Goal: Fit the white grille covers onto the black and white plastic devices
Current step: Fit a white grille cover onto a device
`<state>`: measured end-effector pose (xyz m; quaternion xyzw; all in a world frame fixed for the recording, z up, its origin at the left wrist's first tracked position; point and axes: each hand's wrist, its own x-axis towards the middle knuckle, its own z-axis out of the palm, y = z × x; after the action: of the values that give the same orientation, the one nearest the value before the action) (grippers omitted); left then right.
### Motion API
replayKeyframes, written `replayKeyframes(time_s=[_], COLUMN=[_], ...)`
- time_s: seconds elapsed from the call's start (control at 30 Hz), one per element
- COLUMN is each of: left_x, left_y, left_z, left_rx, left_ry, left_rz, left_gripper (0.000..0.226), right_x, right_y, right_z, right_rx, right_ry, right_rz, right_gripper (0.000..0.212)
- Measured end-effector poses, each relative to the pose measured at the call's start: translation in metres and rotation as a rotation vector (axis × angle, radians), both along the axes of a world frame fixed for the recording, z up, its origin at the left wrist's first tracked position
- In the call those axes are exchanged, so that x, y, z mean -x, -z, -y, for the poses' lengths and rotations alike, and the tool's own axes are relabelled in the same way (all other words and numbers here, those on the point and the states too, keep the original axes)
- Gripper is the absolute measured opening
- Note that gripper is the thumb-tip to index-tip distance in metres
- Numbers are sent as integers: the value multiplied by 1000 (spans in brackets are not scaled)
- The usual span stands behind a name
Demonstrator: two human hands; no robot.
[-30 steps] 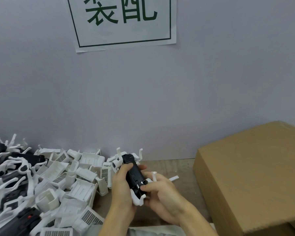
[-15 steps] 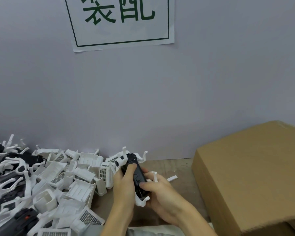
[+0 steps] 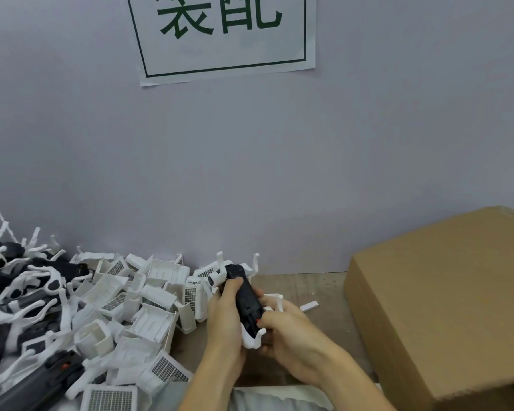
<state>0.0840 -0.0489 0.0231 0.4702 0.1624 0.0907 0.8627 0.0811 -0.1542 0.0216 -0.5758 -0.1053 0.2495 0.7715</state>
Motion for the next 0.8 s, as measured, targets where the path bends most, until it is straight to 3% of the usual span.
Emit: replayKeyframes(time_s=[0.13,0.27,0.37,0.5,0.63,0.73,0.8], left_x=[3,11,11,15,21,24,23], left_y=[-2,-11,-21,-44,-60,-62,-64], left_z=[3,-2,-20,-47,-61,-65,-66], left_rx=[-32,255,421,447,283,-169,-479], left_ry=[-14,-47,-136,-136,-131,-250,-322], left_rz=[3,33,146,232,191,25,-69], left_gripper=[27,24,21,31,16,29,29], right_x=[0,-2,-8,-11,-10,-12,-20], right_y=[-3,0,5,10,20,21,15], right_z=[4,9,9,10,12,3,-9], right_rx=[-112,-148,-5,224,533,753,842], right_ry=[-71,-87,143,335,323,294,265], right_rz=[-43,-64,12,119,386,561,582], right_gripper=[36,45,43,37,28,17,24])
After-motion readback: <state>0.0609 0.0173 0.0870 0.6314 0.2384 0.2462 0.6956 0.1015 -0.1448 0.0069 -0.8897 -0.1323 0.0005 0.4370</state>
